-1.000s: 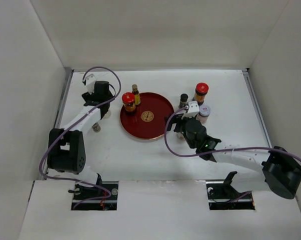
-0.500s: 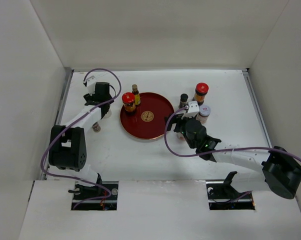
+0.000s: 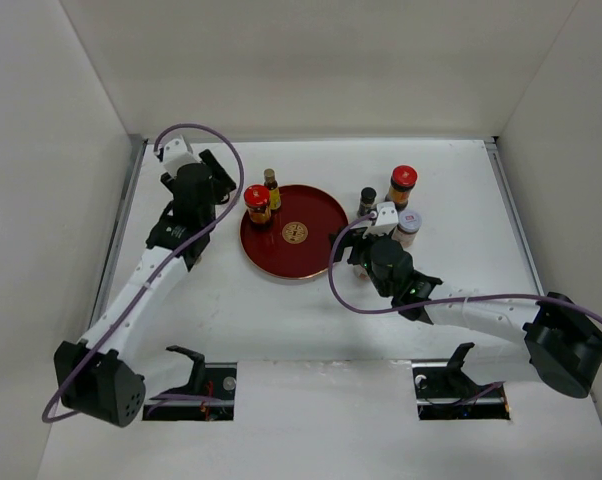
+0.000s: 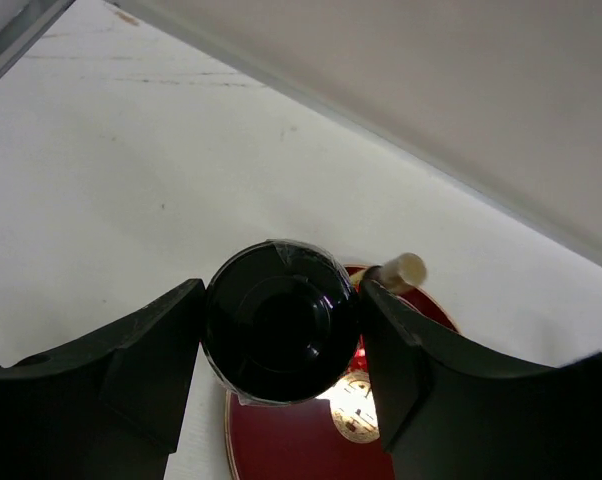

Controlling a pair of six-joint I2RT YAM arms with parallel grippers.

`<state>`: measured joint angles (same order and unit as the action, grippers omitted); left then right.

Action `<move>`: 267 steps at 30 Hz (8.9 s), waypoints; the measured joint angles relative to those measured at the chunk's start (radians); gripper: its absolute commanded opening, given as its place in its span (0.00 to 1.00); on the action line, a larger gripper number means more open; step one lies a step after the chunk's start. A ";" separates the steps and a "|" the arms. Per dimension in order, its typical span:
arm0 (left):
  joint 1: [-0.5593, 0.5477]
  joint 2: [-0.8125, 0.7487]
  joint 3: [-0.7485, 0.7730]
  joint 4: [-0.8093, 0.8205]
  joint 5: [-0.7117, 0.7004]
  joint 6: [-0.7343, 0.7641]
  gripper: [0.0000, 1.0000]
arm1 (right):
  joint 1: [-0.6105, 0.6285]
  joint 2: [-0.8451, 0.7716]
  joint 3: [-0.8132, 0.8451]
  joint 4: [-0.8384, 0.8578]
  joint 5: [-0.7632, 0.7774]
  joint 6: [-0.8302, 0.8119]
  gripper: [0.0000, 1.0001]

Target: Organize the condiment bottles

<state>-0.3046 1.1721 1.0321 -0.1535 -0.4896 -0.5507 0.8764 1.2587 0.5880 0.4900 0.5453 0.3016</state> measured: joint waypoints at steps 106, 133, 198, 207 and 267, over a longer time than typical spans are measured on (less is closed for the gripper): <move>0.129 -0.023 -0.349 -0.019 -0.127 -0.130 0.32 | 0.031 0.076 0.024 0.002 0.002 -0.038 0.93; -0.593 -0.236 -0.431 -0.058 -0.197 -0.129 0.30 | 0.028 0.068 0.025 0.008 0.002 -0.032 0.93; -0.527 -0.925 -0.872 0.344 -0.260 -0.027 0.42 | -0.034 -0.202 0.124 -0.731 0.105 0.193 1.00; -0.513 -0.881 -0.889 0.325 -0.252 -0.062 0.46 | -0.037 0.039 0.205 -0.787 0.085 0.228 1.00; -0.429 -0.816 -0.936 0.350 -0.228 -0.098 0.48 | -0.195 1.001 1.322 -0.735 -0.151 0.119 0.78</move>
<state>-0.7338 0.3565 0.0963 0.1967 -0.7174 -0.6483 0.6815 2.2593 1.9102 -0.2451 0.3943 0.4210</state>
